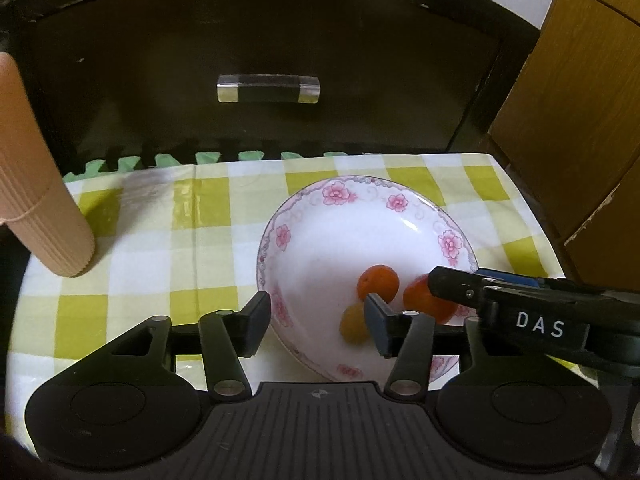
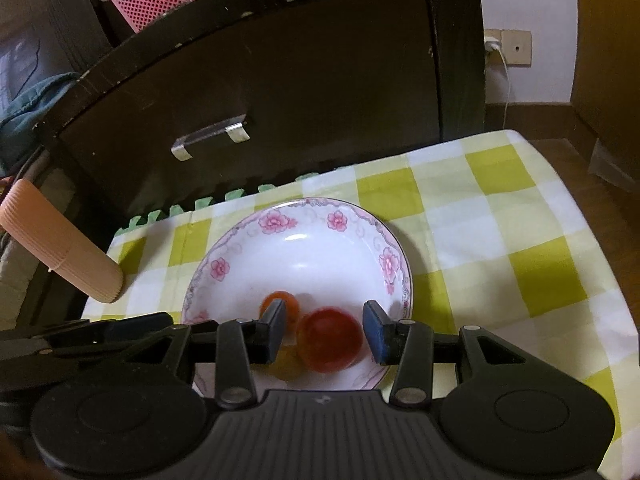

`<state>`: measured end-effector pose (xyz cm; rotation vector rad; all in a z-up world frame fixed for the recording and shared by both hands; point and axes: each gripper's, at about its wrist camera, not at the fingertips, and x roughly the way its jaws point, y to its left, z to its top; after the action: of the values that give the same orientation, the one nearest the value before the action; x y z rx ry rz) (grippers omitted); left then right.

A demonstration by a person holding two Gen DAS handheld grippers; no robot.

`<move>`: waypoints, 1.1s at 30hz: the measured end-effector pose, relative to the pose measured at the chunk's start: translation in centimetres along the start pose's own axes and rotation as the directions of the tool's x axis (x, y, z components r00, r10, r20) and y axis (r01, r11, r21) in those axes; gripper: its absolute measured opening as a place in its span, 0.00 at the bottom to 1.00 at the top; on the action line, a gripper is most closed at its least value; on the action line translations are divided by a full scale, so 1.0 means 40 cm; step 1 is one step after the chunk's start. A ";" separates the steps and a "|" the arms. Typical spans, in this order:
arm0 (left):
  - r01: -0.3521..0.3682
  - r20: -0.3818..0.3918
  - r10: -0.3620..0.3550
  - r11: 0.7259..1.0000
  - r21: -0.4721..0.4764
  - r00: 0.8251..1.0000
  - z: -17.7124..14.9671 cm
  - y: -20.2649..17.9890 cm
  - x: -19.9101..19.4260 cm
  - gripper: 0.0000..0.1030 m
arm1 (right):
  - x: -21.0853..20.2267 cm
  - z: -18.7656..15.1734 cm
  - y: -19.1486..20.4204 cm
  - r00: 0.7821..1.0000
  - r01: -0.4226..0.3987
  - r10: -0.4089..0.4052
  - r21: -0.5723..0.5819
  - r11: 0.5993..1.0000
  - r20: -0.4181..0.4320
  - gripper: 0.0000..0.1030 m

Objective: Organize fruits
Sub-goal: 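Carry the tomato and tangerine over the white bowl and open both grippers, then move both open grippers back toward the remaining cherry tomatoes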

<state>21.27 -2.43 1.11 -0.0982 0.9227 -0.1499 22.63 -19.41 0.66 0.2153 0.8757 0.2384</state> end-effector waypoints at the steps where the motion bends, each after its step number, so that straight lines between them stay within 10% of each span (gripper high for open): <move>1: -0.001 0.001 0.001 1.000 -0.001 1.000 -0.002 0.001 -0.005 0.58 | -0.005 -0.001 0.002 1.000 0.000 0.000 -0.003 1.000 0.002 0.40; 33: -0.028 -0.045 0.028 1.000 0.000 0.999 -0.128 0.045 -0.136 0.64 | -0.085 -0.169 0.090 0.994 -0.033 0.027 -0.055 0.998 -0.104 0.40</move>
<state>14.09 0.18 2.02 -0.0829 0.9684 -0.1259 14.84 -16.39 -0.05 0.1641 0.9678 0.3044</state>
